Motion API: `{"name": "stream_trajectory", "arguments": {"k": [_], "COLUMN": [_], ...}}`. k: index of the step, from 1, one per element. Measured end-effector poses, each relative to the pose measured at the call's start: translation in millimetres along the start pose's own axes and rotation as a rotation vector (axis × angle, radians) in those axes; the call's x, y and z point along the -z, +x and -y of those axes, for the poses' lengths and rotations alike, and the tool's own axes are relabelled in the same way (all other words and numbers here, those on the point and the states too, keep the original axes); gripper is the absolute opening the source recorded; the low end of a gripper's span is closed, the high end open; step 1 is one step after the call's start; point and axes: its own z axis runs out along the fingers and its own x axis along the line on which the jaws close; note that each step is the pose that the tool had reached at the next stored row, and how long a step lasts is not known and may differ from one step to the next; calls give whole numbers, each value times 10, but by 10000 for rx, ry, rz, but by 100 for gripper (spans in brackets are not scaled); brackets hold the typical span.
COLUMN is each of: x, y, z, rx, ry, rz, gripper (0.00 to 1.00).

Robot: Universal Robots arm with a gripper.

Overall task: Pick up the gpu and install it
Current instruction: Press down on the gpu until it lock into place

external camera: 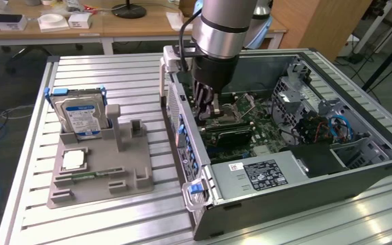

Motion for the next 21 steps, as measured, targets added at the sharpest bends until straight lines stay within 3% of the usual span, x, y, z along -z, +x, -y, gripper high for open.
{"name": "stream_trajectory", "arguments": {"k": [2,5,12,15,21], "x": [-3,-6,-8,-8,-9], "y": [0,-2,-1,-1,0], "z": [0,-1,-16,-29,-44], "rx": [6,-7,-6,-5,-9], "ry": [-1,-2,-3,-3,-63], "rz": [149,206,203,171,29], "gripper": [11,11,11,11,11]}}
